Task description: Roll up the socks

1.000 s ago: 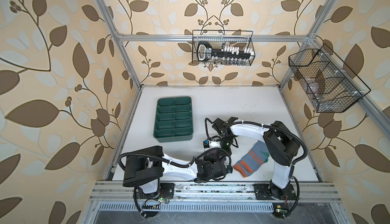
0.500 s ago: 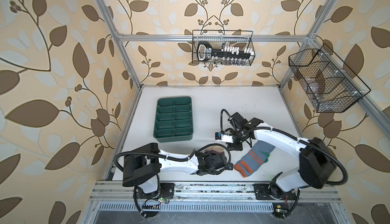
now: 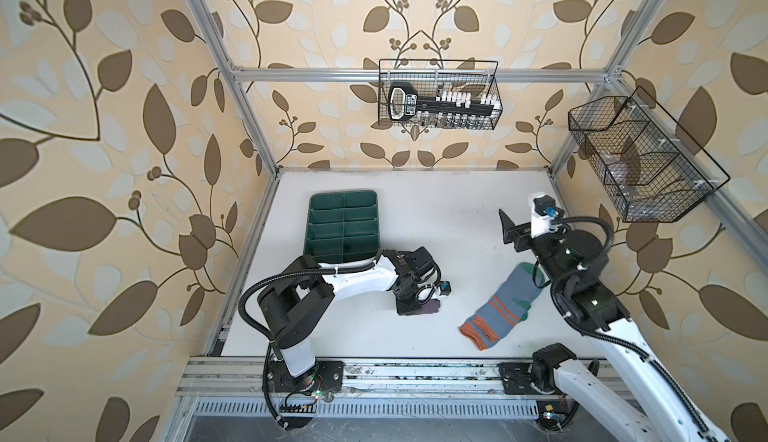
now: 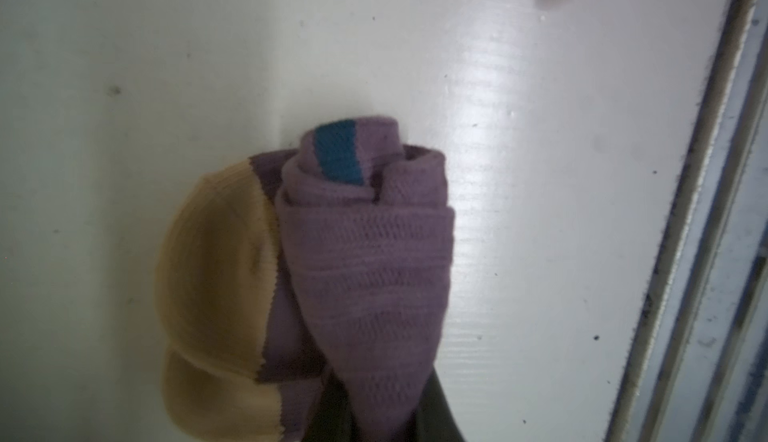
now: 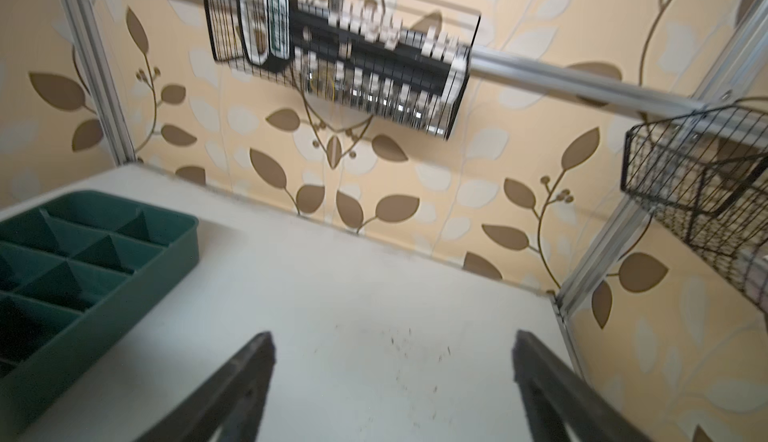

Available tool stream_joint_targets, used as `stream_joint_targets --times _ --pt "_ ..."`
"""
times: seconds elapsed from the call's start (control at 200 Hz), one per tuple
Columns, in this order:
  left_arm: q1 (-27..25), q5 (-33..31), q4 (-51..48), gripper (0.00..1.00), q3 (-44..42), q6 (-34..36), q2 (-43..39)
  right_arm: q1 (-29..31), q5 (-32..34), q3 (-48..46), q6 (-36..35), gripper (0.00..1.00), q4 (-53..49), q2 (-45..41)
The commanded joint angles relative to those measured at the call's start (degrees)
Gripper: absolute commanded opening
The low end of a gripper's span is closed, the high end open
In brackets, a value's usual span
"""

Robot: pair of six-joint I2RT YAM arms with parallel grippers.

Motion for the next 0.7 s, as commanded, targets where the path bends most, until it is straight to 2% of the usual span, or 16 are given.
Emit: stream_joint_targets --times 0.0,0.07,0.135,0.175,0.31,0.43,0.575,0.695 --pt "1.41 6.9 -7.97 0.02 2.32 -3.88 4.93 0.17 -9.17 -0.97 7.94 1.0 2.11 -1.06" --pt "2.49 8.07 -8.53 0.02 3.24 -5.8 6.41 1.71 -13.21 1.82 4.9 1.0 -5.1 -0.48" --pt "3.11 8.9 -8.6 0.02 3.44 -7.31 7.39 5.93 -12.19 4.73 -2.28 1.0 -13.69 1.02" --pt "3.46 9.52 -8.6 0.02 3.48 -8.16 8.01 9.82 -8.3 6.21 -6.67 0.99 -18.51 2.15" --pt "4.29 9.81 -9.54 0.02 4.4 -8.45 9.59 25.43 8.68 7.67 -18.89 0.9 -29.37 5.88" --pt "6.11 11.21 -10.08 0.02 5.43 -8.79 10.49 38.03 14.39 4.81 -28.13 0.83 -33.5 7.82" --pt "7.79 12.6 -10.27 0.02 5.75 -8.94 10.69 48.66 16.39 -5.77 -35.98 0.8 -28.55 5.12" --pt "8.26 13.05 -10.54 0.01 6.08 -8.98 11.13 51.61 14.46 -16.13 -38.52 0.79 -10.89 5.12"
